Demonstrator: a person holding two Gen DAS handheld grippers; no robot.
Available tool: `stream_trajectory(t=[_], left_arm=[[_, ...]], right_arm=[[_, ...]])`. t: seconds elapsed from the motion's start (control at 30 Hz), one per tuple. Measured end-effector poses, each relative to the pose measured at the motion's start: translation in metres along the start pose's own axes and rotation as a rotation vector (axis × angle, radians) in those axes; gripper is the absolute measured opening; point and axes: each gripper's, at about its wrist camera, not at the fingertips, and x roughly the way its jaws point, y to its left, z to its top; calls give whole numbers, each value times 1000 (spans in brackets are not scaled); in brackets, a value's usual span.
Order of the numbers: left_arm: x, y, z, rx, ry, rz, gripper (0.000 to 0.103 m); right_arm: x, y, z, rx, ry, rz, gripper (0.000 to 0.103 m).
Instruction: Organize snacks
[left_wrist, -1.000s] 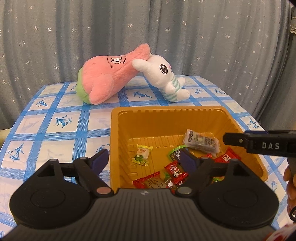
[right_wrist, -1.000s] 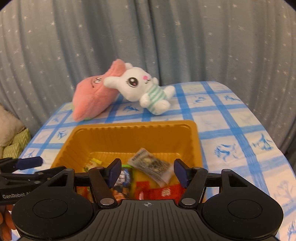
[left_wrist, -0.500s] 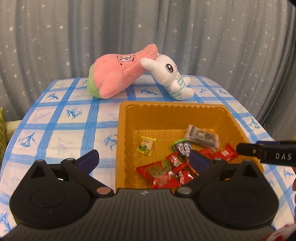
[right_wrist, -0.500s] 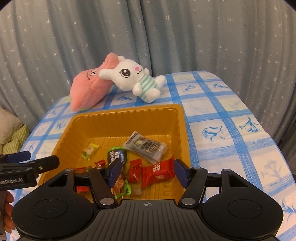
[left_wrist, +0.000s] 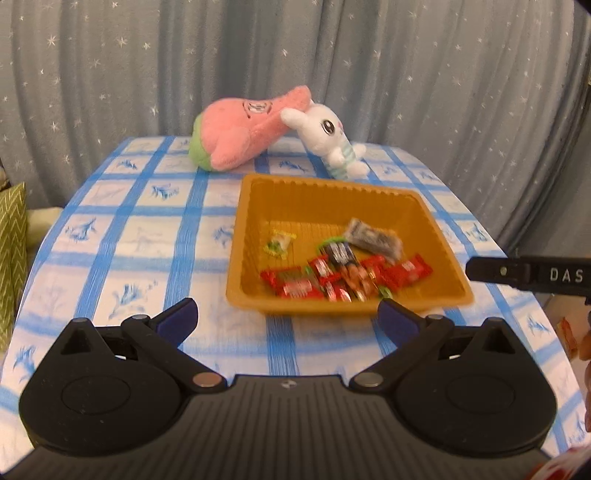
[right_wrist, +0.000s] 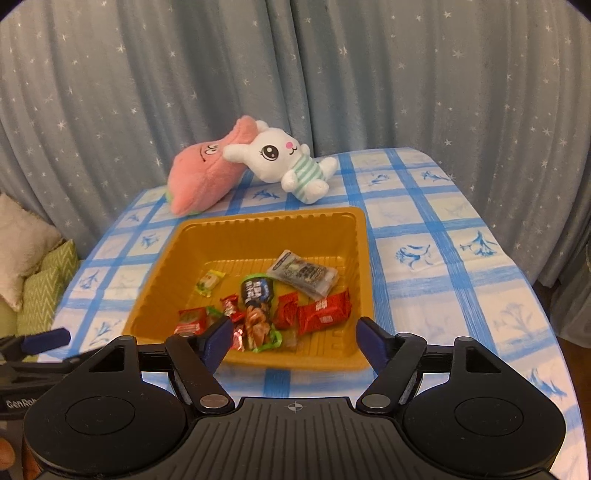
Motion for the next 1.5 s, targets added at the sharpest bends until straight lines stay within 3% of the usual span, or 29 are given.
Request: stream_trajectory(t=[0.6,1.03,1.5], left_arm=[[-100,-25,-44,-61,10,35,103],[-147,-50,-77,-50,3,60,103],[-182,-66,-92,-31,-26,93,103]], right_arm=[[-100,16,-54,-23,0,19,74],[-158,14,-97,-19,17,1,74],[-204,16,-117,-3,7,22,74]])
